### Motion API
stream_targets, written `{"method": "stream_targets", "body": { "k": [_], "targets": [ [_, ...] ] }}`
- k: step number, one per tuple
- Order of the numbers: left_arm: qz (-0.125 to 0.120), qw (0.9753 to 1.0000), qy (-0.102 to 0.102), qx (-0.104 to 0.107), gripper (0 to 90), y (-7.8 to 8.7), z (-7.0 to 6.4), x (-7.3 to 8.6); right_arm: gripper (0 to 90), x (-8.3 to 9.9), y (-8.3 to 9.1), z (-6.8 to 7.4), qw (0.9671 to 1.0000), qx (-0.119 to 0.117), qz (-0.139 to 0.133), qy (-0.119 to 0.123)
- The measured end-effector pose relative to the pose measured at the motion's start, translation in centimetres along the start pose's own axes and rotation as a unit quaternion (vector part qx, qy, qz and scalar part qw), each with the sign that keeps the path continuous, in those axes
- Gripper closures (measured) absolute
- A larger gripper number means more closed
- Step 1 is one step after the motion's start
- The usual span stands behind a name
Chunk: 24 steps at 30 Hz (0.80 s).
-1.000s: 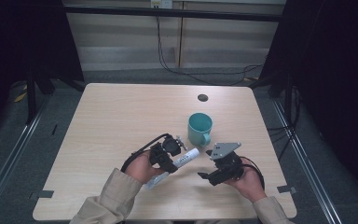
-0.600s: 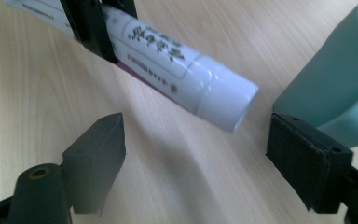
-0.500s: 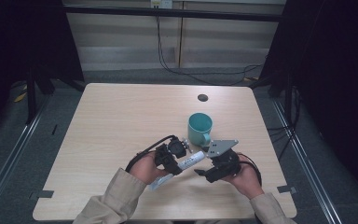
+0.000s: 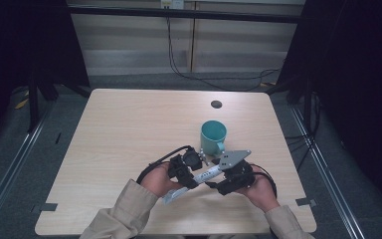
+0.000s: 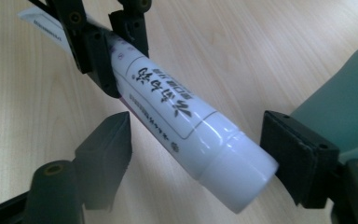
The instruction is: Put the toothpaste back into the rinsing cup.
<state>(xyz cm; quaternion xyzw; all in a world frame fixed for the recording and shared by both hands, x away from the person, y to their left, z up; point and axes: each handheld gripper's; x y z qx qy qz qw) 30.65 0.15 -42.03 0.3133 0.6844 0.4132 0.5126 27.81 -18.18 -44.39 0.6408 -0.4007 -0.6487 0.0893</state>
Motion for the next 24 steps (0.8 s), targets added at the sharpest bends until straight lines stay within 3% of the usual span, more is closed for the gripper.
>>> {"method": "stream_targets", "body": {
  "k": [5,21,24],
  "targets": [
    [0.006,0.9999,-0.009,-0.002,76.6,-0.05,-0.02,-0.14,30.1,0.12,0.0,-0.13,1.0,0.001,0.006,0.002],
    [0.013,0.9995,-0.029,-0.001,77.3,-0.1,-0.34,-0.11,50.2,0.6,0.49,-0.55,0.9974,-0.047,0.054,0.005],
    [0.011,0.9995,-0.031,0.0,77.4,-0.09,-0.37,-0.13,49.1,0.67,0.51,-0.49,0.9973,-0.048,0.055,0.003]
  ]
}}
Point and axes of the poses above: each handheld gripper's, and its own axes: y roughly backward along the jaws, x roughly out of its underside, z roughly to its left, and after that the axes turned 5 degrees about -z, right-handed
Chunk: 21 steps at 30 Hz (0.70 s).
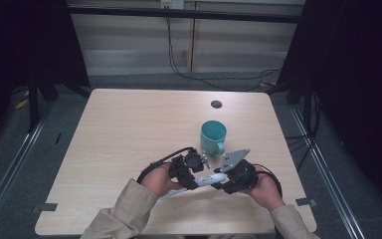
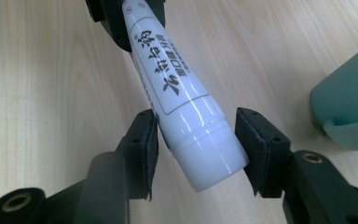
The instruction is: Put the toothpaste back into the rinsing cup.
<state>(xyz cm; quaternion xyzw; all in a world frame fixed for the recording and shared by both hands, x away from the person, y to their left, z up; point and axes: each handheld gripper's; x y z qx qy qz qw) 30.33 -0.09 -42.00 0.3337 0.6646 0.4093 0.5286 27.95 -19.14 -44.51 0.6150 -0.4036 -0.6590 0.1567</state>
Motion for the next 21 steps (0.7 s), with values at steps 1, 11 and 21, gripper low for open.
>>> {"method": "stream_targets", "body": {
  "k": [1,11,21],
  "targets": [
    [0.002,1.0,0.0,0.002,77.4,0.04,0.01,-0.02,49.1,0.0,0.0,0.0,1.0,0.0,0.0,0.0],
    [-0.014,0.9998,0.003,0.015,77.5,0.73,0.22,-0.32,39.7,-0.6,0.18,0.0,0.9998,0.012,-0.014,0.011],
    [-0.003,0.9994,-0.031,0.017,75.3,0.28,-0.45,-0.93,61.8,-0.86,-0.51,0.53,0.9986,-0.035,0.023,0.032]
  ]
}}
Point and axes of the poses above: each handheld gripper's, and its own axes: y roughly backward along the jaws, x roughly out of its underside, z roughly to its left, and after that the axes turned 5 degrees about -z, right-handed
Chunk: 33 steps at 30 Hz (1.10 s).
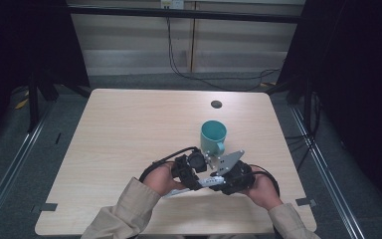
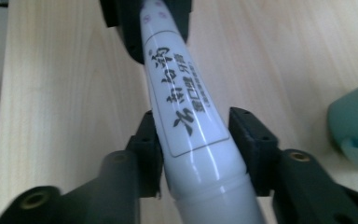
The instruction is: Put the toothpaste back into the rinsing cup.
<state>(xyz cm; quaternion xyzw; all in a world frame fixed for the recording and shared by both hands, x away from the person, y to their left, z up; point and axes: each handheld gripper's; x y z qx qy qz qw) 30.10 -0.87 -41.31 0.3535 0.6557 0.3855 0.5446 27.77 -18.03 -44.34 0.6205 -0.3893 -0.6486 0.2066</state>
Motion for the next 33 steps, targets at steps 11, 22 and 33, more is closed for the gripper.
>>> {"method": "stream_targets", "body": {
  "k": [11,22,33],
  "targets": [
    [-0.049,0.9985,0.02,-0.018,47.7,0.9,0.8,0.9,63.4,-0.2,1.3,0.3,0.9997,0.024,0.005,-0.002],
    [-0.044,0.9982,0.018,-0.037,37.6,1.2,1.4,3.1,63.5,0.3,2.7,-0.4,0.9988,0.046,-0.009,-0.014],
    [-0.04,0.9976,0.008,-0.057,41.8,0.8,1.8,4.1,63.4,-0.3,3.1,-0.3,0.9984,0.05,-0.024,-0.012]
  ]
}}
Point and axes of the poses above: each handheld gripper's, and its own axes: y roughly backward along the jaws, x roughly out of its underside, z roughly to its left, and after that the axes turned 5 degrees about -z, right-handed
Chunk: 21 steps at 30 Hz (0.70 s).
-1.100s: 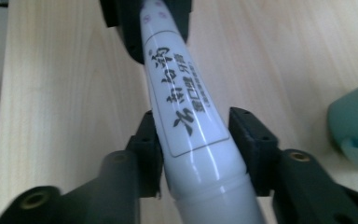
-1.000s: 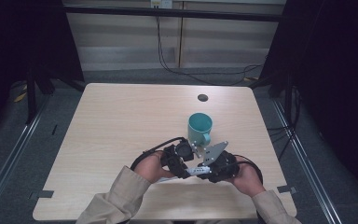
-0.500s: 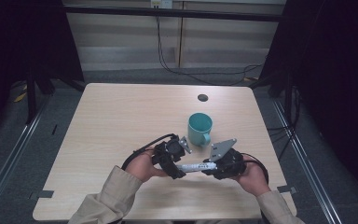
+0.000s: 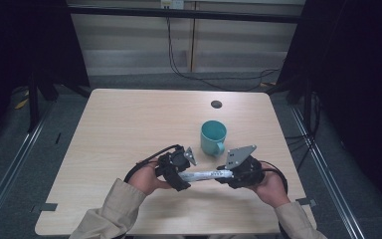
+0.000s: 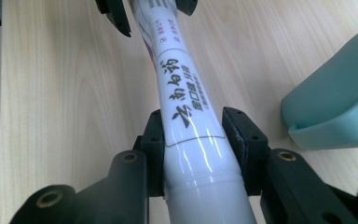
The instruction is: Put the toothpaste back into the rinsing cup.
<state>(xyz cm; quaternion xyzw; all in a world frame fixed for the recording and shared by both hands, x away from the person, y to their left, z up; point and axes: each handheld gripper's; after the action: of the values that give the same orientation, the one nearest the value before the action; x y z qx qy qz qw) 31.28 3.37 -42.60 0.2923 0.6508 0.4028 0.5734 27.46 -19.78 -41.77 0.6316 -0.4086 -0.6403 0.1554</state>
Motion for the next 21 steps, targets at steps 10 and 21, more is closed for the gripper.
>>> {"method": "stream_targets", "body": {
  "k": [10,21],
  "targets": [
    [0.016,0.9997,-0.016,0.004,60.1,0.1,-0.4,-0.4,63.1,-0.2,0.0,0.1,0.9999,-0.012,-0.012,-0.002],
    [0.029,0.9986,-0.043,-0.014,74.4,0.7,-1.1,-1.2,60.6,0.8,-0.3,-0.6,0.9989,-0.031,-0.018,-0.029]
  ]
}}
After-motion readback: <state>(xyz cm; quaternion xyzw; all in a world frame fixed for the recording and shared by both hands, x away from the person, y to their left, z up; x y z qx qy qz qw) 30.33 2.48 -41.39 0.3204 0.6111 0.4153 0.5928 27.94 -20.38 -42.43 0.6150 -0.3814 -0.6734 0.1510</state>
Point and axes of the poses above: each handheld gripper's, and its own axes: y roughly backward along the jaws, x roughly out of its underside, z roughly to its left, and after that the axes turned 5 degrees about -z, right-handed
